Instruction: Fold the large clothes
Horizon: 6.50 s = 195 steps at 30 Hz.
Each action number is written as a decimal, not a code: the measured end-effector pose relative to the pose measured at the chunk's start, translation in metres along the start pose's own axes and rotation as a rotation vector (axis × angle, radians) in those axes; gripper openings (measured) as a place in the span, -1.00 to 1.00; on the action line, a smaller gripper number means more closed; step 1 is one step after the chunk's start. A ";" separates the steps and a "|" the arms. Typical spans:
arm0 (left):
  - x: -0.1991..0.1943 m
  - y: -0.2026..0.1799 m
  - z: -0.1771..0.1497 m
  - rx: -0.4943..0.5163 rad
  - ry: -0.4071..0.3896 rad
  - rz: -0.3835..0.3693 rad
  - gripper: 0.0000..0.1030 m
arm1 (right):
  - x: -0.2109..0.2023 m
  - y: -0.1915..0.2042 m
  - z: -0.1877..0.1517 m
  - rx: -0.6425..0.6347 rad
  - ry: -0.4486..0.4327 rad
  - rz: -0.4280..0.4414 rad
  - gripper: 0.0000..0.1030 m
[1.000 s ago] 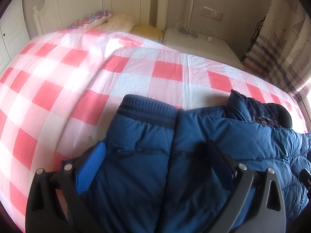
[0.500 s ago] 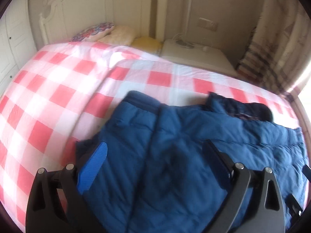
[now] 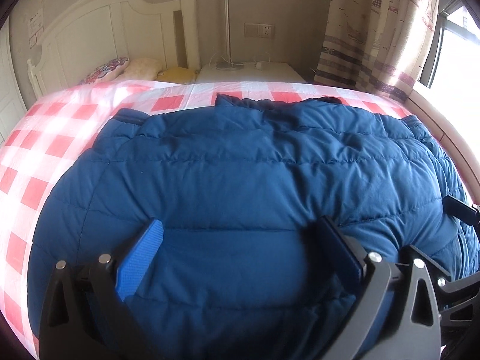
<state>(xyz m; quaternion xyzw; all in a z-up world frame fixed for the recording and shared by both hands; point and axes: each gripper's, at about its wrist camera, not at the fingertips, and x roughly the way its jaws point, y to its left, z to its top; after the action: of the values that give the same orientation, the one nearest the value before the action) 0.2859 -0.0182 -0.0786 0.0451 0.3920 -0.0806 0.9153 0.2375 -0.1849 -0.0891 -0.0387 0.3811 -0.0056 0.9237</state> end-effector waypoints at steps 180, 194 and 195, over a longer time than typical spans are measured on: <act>-0.070 0.167 0.009 -0.253 0.060 -0.739 0.96 | -0.097 0.249 -0.113 -0.914 -0.477 -0.281 -0.42; -0.031 0.077 0.040 0.017 0.275 -0.634 0.96 | -0.105 0.250 -0.116 -0.906 -0.522 -0.269 -0.42; -0.031 0.064 0.042 0.098 0.295 -0.568 0.95 | -0.105 0.250 -0.117 -0.916 -0.525 -0.274 -0.42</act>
<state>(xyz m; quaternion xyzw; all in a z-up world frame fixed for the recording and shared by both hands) 0.3066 0.0425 -0.0259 -0.0110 0.5128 -0.3443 0.7864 0.0760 0.0602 -0.1166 -0.4863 0.0927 0.0506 0.8674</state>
